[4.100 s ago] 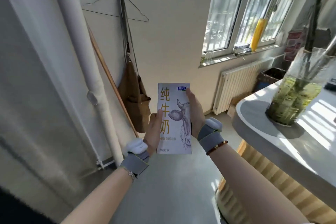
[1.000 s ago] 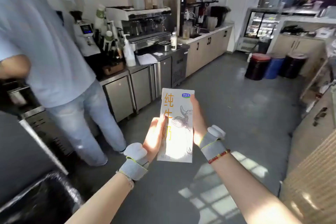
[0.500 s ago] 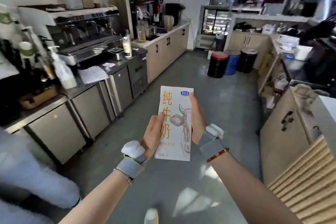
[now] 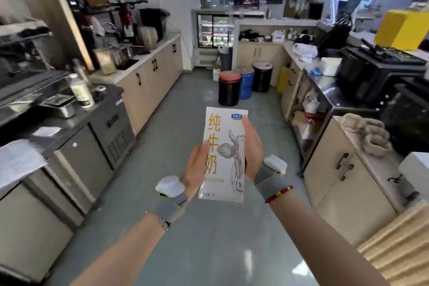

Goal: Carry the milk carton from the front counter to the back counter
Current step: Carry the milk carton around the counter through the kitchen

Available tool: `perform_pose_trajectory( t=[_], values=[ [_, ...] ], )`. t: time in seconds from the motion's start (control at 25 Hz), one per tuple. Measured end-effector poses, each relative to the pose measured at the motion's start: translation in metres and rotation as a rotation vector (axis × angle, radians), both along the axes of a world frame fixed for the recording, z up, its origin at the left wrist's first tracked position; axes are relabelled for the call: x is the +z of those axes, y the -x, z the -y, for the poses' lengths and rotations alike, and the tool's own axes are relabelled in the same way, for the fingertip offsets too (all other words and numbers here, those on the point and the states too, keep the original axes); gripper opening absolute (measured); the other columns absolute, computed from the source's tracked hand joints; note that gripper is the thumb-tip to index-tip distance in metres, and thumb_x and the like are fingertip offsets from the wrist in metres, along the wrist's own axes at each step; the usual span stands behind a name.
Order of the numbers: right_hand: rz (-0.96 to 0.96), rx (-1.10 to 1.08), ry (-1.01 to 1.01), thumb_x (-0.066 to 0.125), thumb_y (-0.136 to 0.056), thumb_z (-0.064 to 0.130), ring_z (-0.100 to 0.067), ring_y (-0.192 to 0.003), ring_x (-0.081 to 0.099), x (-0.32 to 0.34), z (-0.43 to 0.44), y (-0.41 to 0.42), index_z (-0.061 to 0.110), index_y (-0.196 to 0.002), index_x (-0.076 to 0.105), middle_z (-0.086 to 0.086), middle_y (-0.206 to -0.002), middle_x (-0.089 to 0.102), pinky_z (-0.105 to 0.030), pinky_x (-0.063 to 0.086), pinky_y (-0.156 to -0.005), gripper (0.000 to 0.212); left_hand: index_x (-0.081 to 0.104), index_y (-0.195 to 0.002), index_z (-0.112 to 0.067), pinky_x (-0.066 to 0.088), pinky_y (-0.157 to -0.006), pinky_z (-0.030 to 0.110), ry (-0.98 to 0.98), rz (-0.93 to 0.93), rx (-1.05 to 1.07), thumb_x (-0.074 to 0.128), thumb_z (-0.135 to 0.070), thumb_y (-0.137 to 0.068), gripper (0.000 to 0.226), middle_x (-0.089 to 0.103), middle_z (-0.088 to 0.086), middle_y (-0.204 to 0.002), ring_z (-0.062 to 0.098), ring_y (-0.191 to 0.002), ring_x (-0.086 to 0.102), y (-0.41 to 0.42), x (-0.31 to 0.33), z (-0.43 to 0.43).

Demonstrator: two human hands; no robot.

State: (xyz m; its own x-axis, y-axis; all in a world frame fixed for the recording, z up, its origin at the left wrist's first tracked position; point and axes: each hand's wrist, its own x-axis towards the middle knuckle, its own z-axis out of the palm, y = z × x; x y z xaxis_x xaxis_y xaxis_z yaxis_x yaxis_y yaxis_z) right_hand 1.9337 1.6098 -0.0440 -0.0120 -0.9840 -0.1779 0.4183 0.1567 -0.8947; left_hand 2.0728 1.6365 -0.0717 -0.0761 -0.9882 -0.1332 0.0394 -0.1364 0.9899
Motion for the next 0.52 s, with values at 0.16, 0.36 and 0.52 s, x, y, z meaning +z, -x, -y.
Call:
perform_pose_trajectory(
  t=[0.16, 0.36, 0.52],
  values=[
    [0.024, -0.121, -0.071, 0.045, -0.109, 0.051, -0.057, -0.145, 0.056, -0.005, 0.120, 0.020, -0.009, -0.153, 0.055, -0.037, -0.150, 0.063, -0.069, 0.042, -0.123, 0.075, 0.046, -0.131, -0.005, 0.050, -0.099, 0.052, 0.010, 0.013, -0.095, 0.033, -0.046, -0.098, 0.054, 0.065, 0.019, -0.126, 0.031, -0.112, 0.066, 0.015, -0.006, 0.130],
    [0.051, -0.126, -0.066, 0.042, -0.110, 0.051, -0.058, -0.147, 0.054, -0.015, 0.243, 0.056, -0.008, -0.154, 0.055, -0.038, -0.152, 0.061, -0.069, 0.039, -0.125, 0.075, 0.048, -0.131, -0.009, 0.052, -0.096, 0.049, 0.037, 0.034, -0.183, 0.033, -0.048, -0.097, 0.053, 0.068, 0.014, -0.122, 0.029, -0.107, 0.069, 0.046, -0.019, 0.262],
    [0.095, -0.125, -0.074, 0.044, -0.108, 0.051, -0.057, -0.147, 0.054, -0.013, 0.376, 0.102, -0.006, -0.155, 0.055, -0.037, -0.152, 0.062, -0.067, 0.039, -0.126, 0.075, 0.052, -0.121, -0.008, 0.059, -0.084, 0.038, 0.030, 0.066, -0.190, 0.037, -0.047, -0.096, 0.049, 0.074, 0.009, -0.109, 0.020, -0.093, 0.073, 0.088, -0.019, 0.398]
  ],
)
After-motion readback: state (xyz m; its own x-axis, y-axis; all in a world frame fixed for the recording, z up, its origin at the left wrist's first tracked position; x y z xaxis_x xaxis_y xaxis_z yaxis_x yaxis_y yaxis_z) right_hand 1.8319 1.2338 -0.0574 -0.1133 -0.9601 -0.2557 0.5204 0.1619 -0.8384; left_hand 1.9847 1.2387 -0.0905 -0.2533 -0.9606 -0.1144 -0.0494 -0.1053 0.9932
